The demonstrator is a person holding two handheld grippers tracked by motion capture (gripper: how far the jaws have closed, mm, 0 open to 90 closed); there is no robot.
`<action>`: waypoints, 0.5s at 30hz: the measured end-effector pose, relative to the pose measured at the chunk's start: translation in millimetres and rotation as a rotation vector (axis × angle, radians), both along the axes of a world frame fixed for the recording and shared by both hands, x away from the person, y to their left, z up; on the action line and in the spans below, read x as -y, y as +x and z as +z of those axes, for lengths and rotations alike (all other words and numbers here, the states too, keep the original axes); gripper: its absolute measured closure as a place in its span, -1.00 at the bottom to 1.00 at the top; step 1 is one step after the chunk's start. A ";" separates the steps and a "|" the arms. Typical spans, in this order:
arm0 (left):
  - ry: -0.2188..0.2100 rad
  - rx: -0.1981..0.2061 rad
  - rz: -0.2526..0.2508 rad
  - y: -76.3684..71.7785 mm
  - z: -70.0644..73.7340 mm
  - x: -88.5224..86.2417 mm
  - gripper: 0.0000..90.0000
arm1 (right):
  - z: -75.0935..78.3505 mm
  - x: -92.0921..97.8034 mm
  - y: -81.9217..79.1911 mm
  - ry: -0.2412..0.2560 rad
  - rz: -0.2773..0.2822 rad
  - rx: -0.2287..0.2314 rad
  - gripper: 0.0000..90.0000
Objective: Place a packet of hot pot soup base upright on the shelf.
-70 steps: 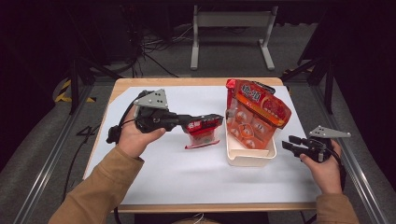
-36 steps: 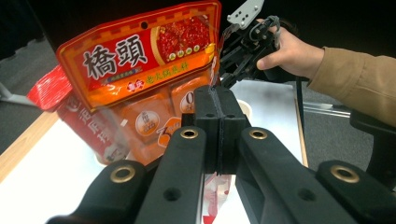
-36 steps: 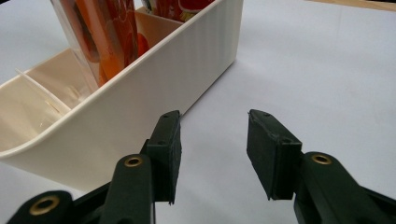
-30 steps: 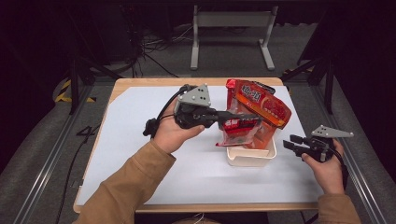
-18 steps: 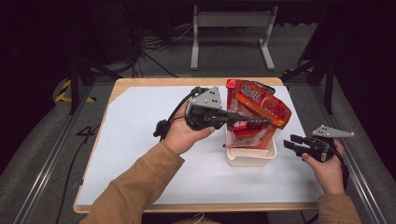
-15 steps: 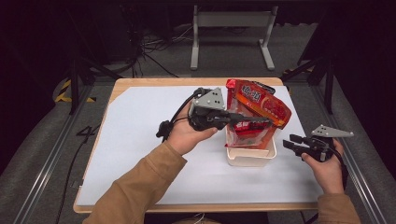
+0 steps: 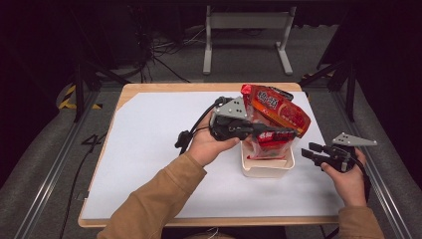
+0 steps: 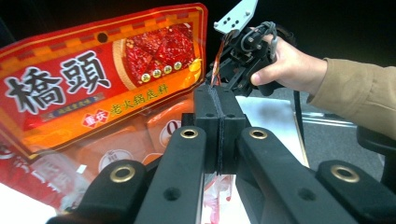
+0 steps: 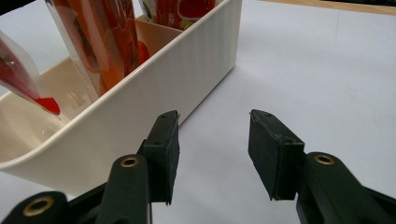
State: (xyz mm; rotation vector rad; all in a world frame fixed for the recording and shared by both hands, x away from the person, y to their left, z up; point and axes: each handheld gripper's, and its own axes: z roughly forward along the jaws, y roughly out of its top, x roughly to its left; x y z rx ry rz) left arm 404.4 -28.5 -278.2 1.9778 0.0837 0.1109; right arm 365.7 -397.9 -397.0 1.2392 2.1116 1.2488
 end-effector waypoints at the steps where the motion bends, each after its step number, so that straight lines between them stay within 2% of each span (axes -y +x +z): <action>1: -0.001 0.000 -0.004 -0.2 -1.2 1.2 1.00 | 0.0 0.0 0.0 0.000 0.000 0.000 0.18; 15: 0.026 -0.005 -0.027 -0.3 -15.5 10.4 1.00 | -0.5 1.1 0.0 0.001 -0.004 -0.003 0.18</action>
